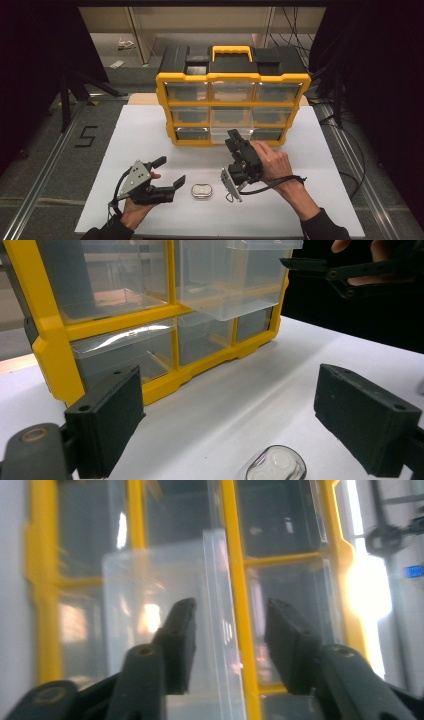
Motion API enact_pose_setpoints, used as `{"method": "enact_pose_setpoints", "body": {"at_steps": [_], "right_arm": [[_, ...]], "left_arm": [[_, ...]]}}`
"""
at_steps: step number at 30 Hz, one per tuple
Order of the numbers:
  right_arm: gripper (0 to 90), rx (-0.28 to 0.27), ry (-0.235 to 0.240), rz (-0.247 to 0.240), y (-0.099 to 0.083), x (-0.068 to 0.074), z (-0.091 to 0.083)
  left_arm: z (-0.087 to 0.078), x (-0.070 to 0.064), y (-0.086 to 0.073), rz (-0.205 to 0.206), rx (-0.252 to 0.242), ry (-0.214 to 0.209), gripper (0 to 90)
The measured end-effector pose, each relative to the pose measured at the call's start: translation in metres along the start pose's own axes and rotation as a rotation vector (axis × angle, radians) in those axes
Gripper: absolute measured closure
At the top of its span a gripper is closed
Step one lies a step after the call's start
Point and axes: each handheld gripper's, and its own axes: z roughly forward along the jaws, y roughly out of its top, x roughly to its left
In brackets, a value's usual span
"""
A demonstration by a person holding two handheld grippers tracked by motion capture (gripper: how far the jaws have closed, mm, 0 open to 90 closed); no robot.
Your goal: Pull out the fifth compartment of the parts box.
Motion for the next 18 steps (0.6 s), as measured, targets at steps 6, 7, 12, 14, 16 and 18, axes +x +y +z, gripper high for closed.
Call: {"method": "enact_pose_setpoints", "body": {"at_steps": [6,7,12,14,16,18], "right_arm": [[46.8,-0.050,0.157,0.140,0.009,-0.007,-0.006],[46.0,-0.058,0.184,0.172,0.010,-0.007,-0.007],[41.5,-0.112,0.330,0.347,0.011,-0.013,-0.008],[38.5,-0.131,0.441,0.455,0.012,-0.016,-0.007],[38.4,-0.139,0.474,0.496,0.013,-0.016,-0.007],[37.3,-0.160,0.537,0.560,0.013,-0.017,-0.005]], "left_arm": [[-0.001,0.000,0.001,0.000,-0.006,0.002,12.0],[-0.001,0.000,0.001,0.000,-0.006,0.003,12.0],[-0.001,0.000,0.000,0.001,-0.006,0.004,11.9],[-0.001,0.001,0.001,-0.002,-0.016,0.002,11.9],[-0.002,0.001,0.001,-0.003,-0.019,0.004,11.9],[-0.002,0.001,0.001,-0.002,-0.019,0.005,11.8]]}}
